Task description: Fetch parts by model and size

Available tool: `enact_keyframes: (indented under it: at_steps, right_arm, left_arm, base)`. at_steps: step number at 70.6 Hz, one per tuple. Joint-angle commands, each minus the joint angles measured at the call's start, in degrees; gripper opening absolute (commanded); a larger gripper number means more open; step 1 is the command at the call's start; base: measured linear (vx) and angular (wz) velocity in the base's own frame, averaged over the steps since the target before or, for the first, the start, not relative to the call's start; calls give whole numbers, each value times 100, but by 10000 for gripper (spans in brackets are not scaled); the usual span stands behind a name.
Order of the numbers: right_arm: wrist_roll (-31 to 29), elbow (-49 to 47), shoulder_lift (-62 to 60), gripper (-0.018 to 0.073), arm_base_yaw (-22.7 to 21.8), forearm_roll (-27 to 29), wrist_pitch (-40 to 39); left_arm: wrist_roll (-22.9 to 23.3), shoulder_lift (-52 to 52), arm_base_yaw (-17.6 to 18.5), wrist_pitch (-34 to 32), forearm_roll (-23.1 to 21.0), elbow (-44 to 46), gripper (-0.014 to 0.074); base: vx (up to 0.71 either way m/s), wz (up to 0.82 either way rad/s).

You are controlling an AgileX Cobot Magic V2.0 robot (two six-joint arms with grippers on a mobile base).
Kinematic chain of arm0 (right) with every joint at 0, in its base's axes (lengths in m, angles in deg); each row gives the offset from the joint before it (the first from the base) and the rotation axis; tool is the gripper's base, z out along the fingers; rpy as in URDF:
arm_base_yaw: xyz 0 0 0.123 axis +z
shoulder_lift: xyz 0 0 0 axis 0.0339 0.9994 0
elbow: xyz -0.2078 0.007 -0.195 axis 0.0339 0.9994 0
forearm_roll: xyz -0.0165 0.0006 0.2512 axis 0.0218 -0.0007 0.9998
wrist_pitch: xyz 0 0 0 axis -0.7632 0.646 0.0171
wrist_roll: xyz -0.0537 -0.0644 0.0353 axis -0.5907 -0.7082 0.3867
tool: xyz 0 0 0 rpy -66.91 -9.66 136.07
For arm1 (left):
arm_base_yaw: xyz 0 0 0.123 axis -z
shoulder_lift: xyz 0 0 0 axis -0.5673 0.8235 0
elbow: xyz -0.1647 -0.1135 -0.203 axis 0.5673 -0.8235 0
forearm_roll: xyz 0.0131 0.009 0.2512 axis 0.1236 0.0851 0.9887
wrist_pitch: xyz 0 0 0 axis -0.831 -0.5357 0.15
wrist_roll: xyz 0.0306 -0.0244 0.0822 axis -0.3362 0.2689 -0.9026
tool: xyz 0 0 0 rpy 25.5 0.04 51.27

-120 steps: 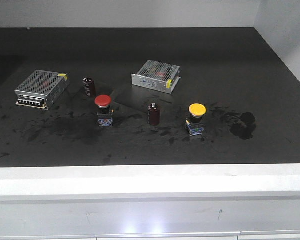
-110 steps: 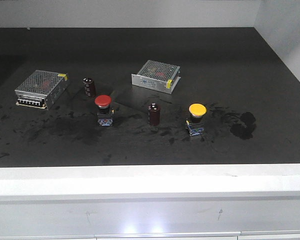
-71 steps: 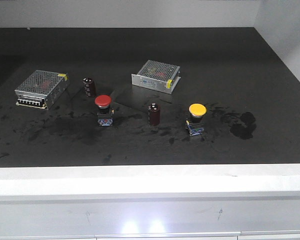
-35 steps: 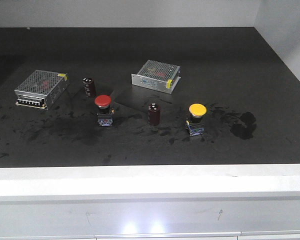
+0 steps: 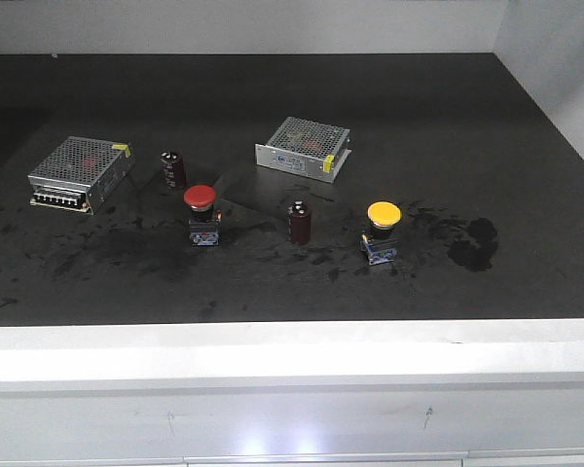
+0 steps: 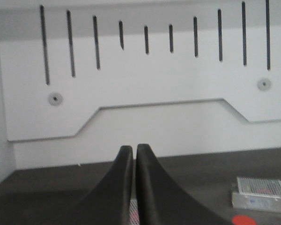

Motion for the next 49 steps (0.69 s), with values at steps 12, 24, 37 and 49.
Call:
enact_keyframes:
  at_steps: [12,24,37,49]
  right_arm:
    - [-62,-1116,1293,-10,796,-139,637]
    - [-339,-1560,2008,-10,1249,-281,1393]
    - [-281,-1656,2463,-10,1355,-109,1789]
    - [-281,-1656,2614,-10,1355,-57,1838]
  left_arm:
    - [48,1181,247,979,-9,972,-7]
    - [48,1632,247,1720,-9,1123,-7]
    - [53,1841,247,2101,-9,1112,-7]
    - [90,1842,247,1947,-16,1112,-7]
  base:
    - [0,0]
    - [0,0]
    - [0,0]
    - [0,0]
